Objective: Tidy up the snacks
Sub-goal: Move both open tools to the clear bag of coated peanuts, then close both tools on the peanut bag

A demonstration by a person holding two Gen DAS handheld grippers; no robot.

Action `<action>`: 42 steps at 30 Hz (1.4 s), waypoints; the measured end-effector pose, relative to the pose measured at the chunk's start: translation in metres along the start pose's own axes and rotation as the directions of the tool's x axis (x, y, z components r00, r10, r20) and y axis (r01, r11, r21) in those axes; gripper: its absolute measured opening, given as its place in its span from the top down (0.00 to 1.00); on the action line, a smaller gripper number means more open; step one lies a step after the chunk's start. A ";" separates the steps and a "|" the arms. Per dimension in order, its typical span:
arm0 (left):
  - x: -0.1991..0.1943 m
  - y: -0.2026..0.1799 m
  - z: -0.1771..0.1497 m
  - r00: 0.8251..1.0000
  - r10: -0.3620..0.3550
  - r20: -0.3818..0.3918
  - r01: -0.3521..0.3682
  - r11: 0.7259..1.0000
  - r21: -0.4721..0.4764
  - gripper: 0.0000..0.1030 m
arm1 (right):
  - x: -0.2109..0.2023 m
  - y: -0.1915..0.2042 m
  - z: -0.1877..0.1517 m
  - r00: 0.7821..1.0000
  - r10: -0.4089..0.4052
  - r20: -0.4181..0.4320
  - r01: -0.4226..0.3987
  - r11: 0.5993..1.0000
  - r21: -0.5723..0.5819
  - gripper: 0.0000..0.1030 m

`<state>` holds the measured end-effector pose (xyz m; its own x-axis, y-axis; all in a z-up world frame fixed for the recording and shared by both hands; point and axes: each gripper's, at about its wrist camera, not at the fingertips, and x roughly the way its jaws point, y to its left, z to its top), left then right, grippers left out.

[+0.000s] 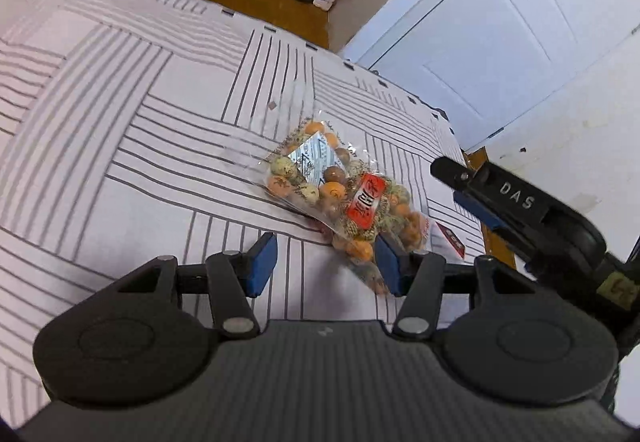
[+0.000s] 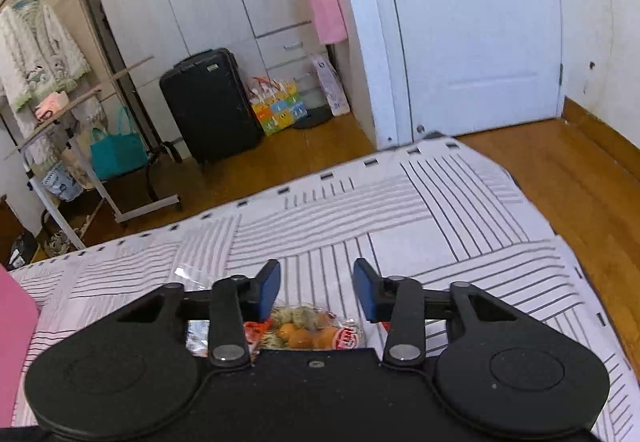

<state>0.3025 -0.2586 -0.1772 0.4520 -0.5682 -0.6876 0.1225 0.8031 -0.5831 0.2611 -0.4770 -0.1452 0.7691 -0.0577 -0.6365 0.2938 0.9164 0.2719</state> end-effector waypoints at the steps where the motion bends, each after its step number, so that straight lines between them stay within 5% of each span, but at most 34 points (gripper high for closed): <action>1: 0.005 0.003 0.001 1.000 -0.002 -0.004 0.002 1.000 -0.009 0.49 | 0.002 -0.001 0.000 1.000 0.022 -0.006 -0.022 1.000 0.020 0.63; 8: 0.023 0.009 0.006 0.999 -0.038 0.001 0.038 0.999 -0.015 0.51 | 0.020 -0.003 -0.001 0.999 0.030 -0.014 -0.030 0.999 0.015 0.65; 14: 0.028 0.014 0.006 0.995 -0.093 -0.023 0.091 0.995 -0.047 0.62 | 0.031 -0.016 -0.005 0.993 0.053 -0.101 -0.046 0.997 0.067 0.58; 17: 0.030 0.022 0.009 0.991 -0.127 -0.051 0.122 0.987 -0.105 0.64 | 0.030 -0.029 0.001 0.948 0.252 -0.196 -0.222 0.962 0.161 0.50; 23: 0.017 0.033 0.013 0.996 -0.086 -0.023 0.083 0.989 -0.122 0.65 | 0.018 -0.039 -0.007 0.853 0.402 -0.334 -0.346 0.913 0.216 0.50; 25: 0.014 0.037 0.014 0.997 -0.070 -0.021 0.067 0.990 -0.126 0.64 | 0.011 -0.032 -0.013 0.839 0.399 -0.370 -0.366 0.917 0.158 0.49; 28: 0.014 0.044 0.018 0.996 -0.077 -0.040 0.071 0.987 -0.143 0.64 | -0.002 -0.009 -0.024 0.838 0.336 -0.430 -0.377 0.926 -0.012 0.29; 33: 0.015 0.036 0.026 0.997 -0.034 -0.075 0.029 0.997 -0.069 0.64 | -0.018 0.046 -0.052 0.876 0.182 -0.446 -0.368 0.850 -0.377 0.10; 36: 0.016 0.031 0.029 0.996 -0.024 -0.086 0.021 0.999 -0.039 0.64 | -0.008 0.066 -0.062 0.892 0.107 -0.438 -0.315 0.844 -0.434 0.01; 42: 0.017 0.037 0.027 0.992 -0.044 -0.116 0.038 0.998 -0.051 0.65 | 0.006 0.070 -0.069 0.939 0.040 -0.341 -0.202 0.867 -0.456 0.00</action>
<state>0.3389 -0.2338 -0.1992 0.3404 -0.6198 -0.7071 0.0948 0.7708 -0.6299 0.2472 -0.3865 -0.1795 0.5407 0.1170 -0.8331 -0.1596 0.9866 0.0349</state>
